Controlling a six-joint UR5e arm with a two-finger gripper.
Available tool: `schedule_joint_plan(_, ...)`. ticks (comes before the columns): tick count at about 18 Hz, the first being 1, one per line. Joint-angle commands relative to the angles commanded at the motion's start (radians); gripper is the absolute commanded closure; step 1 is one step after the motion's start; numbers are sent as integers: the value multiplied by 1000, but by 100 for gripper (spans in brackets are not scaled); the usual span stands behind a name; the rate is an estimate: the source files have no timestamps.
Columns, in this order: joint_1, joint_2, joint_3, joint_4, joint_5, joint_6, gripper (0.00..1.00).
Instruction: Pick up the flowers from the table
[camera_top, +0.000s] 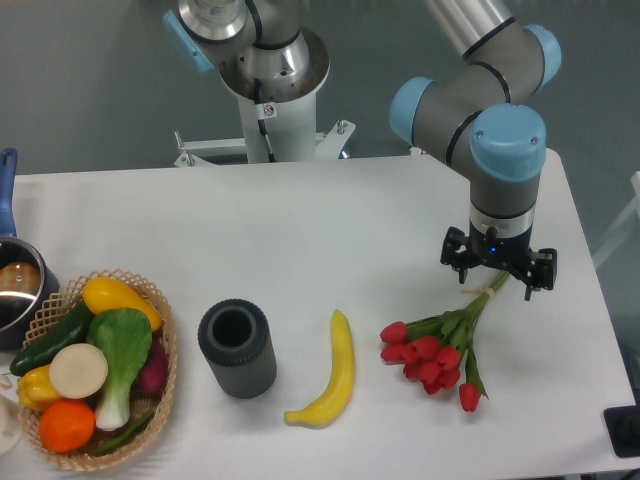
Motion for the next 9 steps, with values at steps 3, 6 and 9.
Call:
schedule_joint_plan(3, 2, 0, 0, -2, -3, 3, 0)
schedule_joint_plan(6, -2, -5, -18, 9, -5, 0, 0)
schedule_joint_plan(9, 2, -23, -102, 145, -6, 0, 0)
